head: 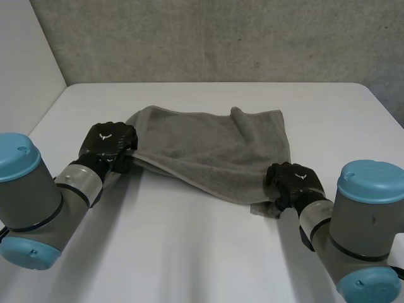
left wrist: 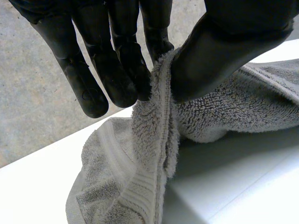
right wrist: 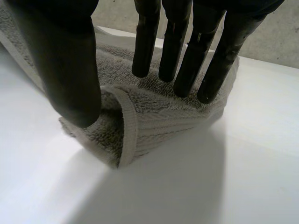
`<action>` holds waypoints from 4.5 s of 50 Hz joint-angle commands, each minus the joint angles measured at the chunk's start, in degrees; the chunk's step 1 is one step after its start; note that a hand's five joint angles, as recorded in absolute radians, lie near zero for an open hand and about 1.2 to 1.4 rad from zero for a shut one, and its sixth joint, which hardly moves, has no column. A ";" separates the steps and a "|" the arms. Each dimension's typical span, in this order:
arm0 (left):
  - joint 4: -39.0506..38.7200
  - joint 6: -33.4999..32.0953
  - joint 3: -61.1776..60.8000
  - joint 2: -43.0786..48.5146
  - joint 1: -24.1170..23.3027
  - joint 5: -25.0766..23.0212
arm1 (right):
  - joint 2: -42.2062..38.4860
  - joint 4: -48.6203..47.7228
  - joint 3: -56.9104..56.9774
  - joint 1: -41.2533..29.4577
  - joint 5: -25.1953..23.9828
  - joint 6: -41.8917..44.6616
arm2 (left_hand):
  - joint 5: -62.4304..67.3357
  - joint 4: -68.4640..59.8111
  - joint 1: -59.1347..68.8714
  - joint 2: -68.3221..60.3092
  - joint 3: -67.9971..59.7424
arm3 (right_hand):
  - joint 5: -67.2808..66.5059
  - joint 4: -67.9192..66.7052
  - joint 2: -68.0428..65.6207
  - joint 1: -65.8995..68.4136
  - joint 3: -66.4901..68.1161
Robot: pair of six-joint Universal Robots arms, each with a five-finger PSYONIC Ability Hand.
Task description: Fold the towel.
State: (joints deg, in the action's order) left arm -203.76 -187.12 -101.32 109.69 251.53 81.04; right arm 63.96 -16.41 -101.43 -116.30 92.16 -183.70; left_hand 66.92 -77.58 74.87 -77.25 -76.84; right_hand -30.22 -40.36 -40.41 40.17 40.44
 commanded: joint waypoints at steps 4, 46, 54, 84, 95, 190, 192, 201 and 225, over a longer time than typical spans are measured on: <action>0.03 0.00 -0.02 0.00 0.19 0.00 | -4.18 -1.87 2.82 0.11 -0.05 0.45 | 3.08 -2.42 5.13 -2.75 -3.16 | -6.53 -6.39 -6.34 6.58 6.31; -5.24 -12.30 0.95 9.93 1.33 0.26 | 9.08 12.81 6.86 13.29 -18.15 6.25 | -31.04 31.71 -28.99 31.38 30.96 | -39.78 -39.64 -39.59 39.83 39.56; -5.33 -12.83 0.25 10.02 1.42 2.37 | 12.33 12.90 5.37 14.86 -18.15 8.97 | -32.89 33.56 -30.84 33.23 32.81 | -39.78 -39.64 -39.59 39.83 39.56; 10.05 -12.39 -3.97 -22.24 1.51 2.11 | 21.92 48.90 19.50 19.62 -31.86 30.12 | 3.08 -2.42 5.13 -2.75 -3.16 | -39.78 -39.64 -39.59 39.83 39.56; 20.77 -12.48 7.37 -11.17 5.55 -3.34 | 5.86 59.14 27.50 18.66 -20.56 51.07 | 3.08 -2.42 5.13 -2.75 -3.16 | -39.78 -39.64 -39.59 39.83 39.56; -6.47 -9.49 4.56 5.27 3.44 4.39 | -2.43 9.21 7.83 19.27 -15.34 15.74 | 3.08 -2.42 5.13 -2.75 -3.16 | -7.37 -7.23 -7.18 7.42 7.15; -6.47 -9.49 4.56 5.18 3.44 4.39 | -2.52 9.12 7.74 19.27 -14.81 14.86 | 3.08 -2.42 5.13 -2.75 -3.16 | -6.87 -6.73 -6.68 6.92 6.65; -6.47 -9.49 4.99 5.18 3.00 4.39 | -5.51 9.12 7.65 18.56 -12.26 8.01 | 3.08 -2.42 5.13 -2.75 -3.16 | -6.19 -6.06 -6.00 6.25 5.97; 6.10 2.29 16.33 -15.03 4.67 4.57 | 13.74 39.53 41.32 25.59 -25.10 18.11 | 3.08 -2.42 5.13 -2.75 -3.16 | -39.78 -39.64 -39.59 39.83 39.56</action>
State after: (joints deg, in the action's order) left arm -202.45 -190.54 -88.62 100.15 255.90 85.75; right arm 75.83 15.07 -67.82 -91.95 72.34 -169.25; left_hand 66.81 -77.81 75.47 -77.34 -77.03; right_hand -66.54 -76.20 -76.11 76.19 76.07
